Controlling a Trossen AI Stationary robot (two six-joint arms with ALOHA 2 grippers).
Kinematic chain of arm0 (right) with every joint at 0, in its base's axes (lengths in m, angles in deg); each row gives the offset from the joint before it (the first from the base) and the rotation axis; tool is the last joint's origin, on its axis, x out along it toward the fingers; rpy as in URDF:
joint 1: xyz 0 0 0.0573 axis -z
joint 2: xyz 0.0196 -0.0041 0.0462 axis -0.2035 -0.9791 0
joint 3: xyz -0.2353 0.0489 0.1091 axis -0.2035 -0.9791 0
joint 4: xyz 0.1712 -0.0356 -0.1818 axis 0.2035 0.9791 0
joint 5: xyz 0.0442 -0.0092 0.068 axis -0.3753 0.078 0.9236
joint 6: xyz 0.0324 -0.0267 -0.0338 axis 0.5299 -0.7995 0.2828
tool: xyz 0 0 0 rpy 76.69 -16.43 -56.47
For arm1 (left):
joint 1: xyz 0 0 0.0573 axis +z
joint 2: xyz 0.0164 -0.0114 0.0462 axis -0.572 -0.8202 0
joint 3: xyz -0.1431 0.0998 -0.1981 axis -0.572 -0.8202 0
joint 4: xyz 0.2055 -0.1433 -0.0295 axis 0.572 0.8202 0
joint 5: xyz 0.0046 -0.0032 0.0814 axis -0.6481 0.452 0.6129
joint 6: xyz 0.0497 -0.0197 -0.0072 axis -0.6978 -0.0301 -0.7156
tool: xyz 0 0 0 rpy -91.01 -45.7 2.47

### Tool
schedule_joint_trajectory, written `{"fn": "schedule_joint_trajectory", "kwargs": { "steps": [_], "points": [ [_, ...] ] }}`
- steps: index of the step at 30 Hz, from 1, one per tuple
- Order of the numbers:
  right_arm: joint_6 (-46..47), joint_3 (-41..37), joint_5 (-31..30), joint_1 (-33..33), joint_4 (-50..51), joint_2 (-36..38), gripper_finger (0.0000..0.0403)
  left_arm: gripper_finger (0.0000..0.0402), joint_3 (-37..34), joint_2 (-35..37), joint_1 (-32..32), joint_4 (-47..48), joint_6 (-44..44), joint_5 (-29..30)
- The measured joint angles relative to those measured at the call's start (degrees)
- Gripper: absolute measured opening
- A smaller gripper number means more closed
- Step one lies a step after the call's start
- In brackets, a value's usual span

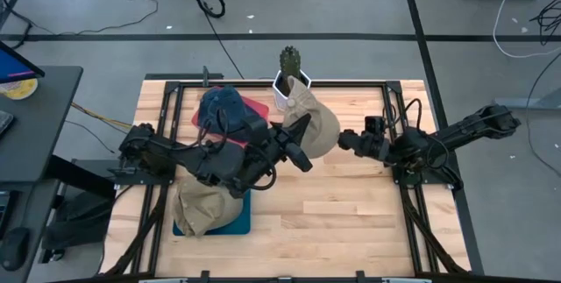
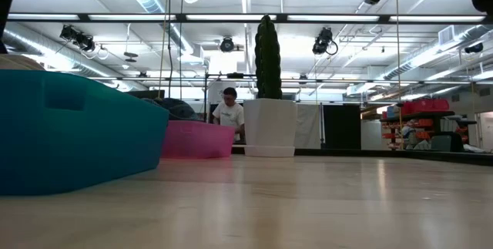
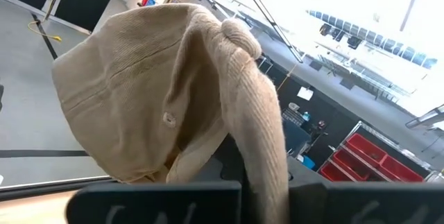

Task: Pick & Place hat
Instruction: Put the brown cap into the blue bin

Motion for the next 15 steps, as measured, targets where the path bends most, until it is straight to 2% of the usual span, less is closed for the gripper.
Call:
{"fn": "schedule_joint_trajectory", "kwargs": {
  "steps": [6, 15],
  "points": [
    [0.0, 0.0, 0.5, 0.8, -2.9, 0.0, 0.0216, 0.0002, 0.0, 0.0, 0.0, 0.2, 0.0, 0.0],
    [0.6, 0.0, 3.6, 1.9, -5.2, 0.0, 0.0110, 0.0002, 0.0, 0.0, 0.1, 0.4, -3.5, -0.1]
  ]
}}
